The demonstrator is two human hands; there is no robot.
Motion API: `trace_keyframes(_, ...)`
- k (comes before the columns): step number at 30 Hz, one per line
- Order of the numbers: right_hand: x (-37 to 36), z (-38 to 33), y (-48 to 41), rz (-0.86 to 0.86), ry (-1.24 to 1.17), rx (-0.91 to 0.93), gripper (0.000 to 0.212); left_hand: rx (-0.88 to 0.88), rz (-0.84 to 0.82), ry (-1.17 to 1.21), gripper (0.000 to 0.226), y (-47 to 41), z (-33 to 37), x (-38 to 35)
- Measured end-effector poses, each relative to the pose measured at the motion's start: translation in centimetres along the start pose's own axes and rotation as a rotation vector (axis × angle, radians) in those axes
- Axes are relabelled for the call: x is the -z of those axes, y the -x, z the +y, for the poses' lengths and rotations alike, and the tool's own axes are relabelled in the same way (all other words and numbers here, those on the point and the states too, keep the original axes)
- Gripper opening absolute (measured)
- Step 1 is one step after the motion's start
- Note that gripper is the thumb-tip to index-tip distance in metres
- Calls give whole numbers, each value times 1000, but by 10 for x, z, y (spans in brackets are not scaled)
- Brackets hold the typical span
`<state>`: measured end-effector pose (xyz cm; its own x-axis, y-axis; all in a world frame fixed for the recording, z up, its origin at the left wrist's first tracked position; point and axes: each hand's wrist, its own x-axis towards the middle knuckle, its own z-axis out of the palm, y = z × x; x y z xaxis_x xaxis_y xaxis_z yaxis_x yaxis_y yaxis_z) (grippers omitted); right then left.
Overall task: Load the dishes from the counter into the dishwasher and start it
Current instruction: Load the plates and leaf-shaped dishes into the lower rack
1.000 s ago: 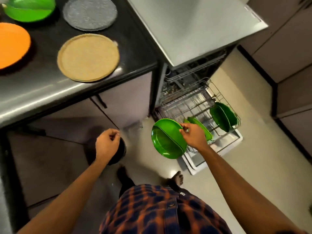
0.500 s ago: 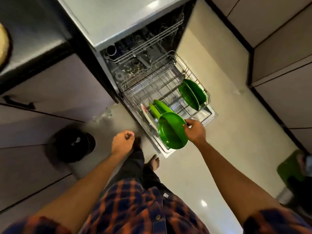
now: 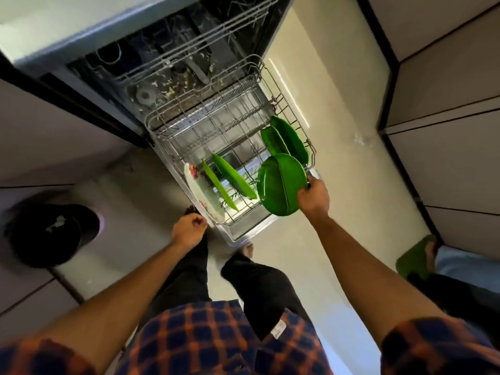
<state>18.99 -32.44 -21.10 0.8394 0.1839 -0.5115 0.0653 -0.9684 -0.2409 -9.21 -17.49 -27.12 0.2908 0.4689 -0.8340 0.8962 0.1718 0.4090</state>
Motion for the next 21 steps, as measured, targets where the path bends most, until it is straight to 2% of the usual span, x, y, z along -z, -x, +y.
trace_keyframes(5, 5, 6, -57, 21, 132, 98, 39, -88, -68, -8, 15, -4, 35, -47)
trace_keyframes(8, 3, 8, -100, 13, 195, 233, 37, -103, -102, 20, 11, -18, 50, -89)
trace_keyframes(12, -4, 9, -156, -3, 273, 435, 33, -84, -72, 7, 25, -45, 72, -146)
trace_keyframes(14, -10, 9, -176, 10, 279, 528, 33, -80, -77, -56, 29, -59, 79, -168)
trace_keyframes(17, -22, 8, -204, 28, 306, 634, 24, -145, -110, -161, 46, -84, 93, -200)
trace_keyframes(21, -37, 11, -221, 27, 321, 756, 21, -206, -43, -319, 34, -110, 101, -226)
